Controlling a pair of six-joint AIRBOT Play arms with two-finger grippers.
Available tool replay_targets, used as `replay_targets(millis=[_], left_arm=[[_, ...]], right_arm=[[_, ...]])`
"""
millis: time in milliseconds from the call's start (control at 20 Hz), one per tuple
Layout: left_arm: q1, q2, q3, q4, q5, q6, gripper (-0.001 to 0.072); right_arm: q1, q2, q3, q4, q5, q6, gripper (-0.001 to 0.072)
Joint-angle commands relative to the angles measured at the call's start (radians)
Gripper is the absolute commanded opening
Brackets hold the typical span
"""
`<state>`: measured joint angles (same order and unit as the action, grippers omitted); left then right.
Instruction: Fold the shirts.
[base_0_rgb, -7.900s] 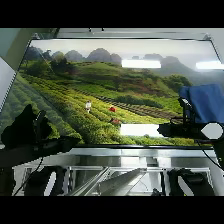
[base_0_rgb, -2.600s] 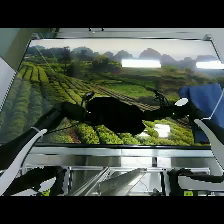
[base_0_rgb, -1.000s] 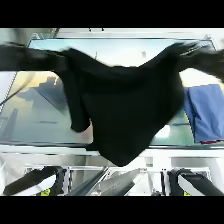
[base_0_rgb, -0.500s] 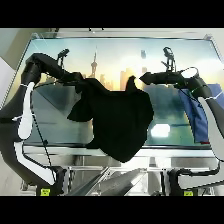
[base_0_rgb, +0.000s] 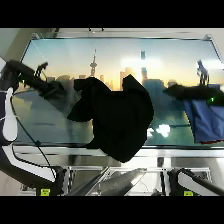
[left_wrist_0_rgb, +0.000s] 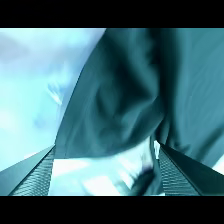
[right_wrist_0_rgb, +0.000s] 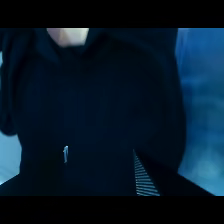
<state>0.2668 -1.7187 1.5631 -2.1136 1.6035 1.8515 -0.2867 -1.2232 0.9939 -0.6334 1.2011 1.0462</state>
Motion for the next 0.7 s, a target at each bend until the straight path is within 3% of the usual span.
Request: replay_targets(millis=[0, 250, 650], left_arm=[[0.055, 0.078, -0.300, 0.000, -0.104, 0.050, 0.0698], [0.027, 0.079, -0.446, -0.011, -0.341, 0.105, 0.0697], [-0.071, 0.008, -0.447, -0.013, -0.333, 0.140, 0.0697]], right_arm=[[-0.041, 0.200, -0.346, -0.001, 0.001, 0.068, 0.0463], [-0.034, 0.352, -0.694, 0.014, -0.031, 0.187, 0.0464], [0.097, 0.383, -0.841, 0.055, -0.107, 0.188, 0.0464]])
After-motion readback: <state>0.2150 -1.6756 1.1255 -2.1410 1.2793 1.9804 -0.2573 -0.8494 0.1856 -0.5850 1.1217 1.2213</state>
